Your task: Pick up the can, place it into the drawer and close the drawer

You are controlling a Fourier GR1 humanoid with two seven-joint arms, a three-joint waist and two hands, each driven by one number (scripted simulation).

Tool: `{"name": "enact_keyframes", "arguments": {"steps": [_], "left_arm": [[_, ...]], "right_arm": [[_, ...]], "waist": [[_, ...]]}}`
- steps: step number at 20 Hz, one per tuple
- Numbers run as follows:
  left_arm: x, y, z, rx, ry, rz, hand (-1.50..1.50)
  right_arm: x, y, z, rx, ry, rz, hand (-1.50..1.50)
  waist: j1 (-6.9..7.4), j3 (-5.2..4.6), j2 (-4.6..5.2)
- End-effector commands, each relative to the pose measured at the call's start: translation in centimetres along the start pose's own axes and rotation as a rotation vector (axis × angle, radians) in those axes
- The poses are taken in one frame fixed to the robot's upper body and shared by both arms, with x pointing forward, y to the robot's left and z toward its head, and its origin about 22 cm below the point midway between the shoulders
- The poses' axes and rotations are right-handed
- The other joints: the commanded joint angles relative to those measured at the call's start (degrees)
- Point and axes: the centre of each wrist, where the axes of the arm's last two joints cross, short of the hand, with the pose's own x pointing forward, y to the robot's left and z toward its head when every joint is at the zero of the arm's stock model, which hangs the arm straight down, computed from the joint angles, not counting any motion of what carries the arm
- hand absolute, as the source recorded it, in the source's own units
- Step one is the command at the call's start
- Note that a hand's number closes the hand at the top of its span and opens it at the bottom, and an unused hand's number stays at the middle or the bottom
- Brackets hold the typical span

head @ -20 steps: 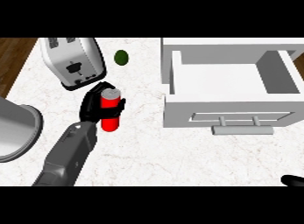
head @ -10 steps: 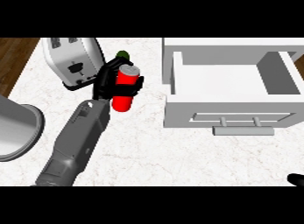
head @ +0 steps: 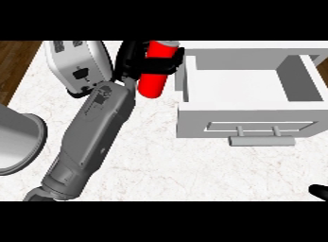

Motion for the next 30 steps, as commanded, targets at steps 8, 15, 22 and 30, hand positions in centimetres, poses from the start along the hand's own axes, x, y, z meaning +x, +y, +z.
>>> {"name": "enact_keyframes", "arguments": {"steps": [8, 15, 22, 30], "left_arm": [[8.9, -6.3, -2.9, -0.027, -0.006, -0.078, 1.5], [12.2, -9.6, -4.2, -0.033, 0.027, -0.111, 1.5], [12.9, -10.2, -5.1, -0.05, 0.043, -0.144, 1.5], [12.9, -11.2, -5.4, 0.034, 0.016, -0.205, 1.5]], "right_arm": [[0.4, 1.5, -0.1, 0.001, -0.025, -0.005, -1.5], [1.5, 1.2, -0.4, 0.012, -0.046, -0.009, -1.5], [2.1, 0.5, -0.3, 0.012, -0.026, -0.023, -1.5], [0.9, 0.2, -1.6, 0.048, -0.026, -0.013, -1.5]], "waist": [[-1.02, -0.01, 0.55], [-2.11, 0.03, 0.78], [-2.44, 0.04, 0.85], [-4.54, 0.16, 1.49]]}}
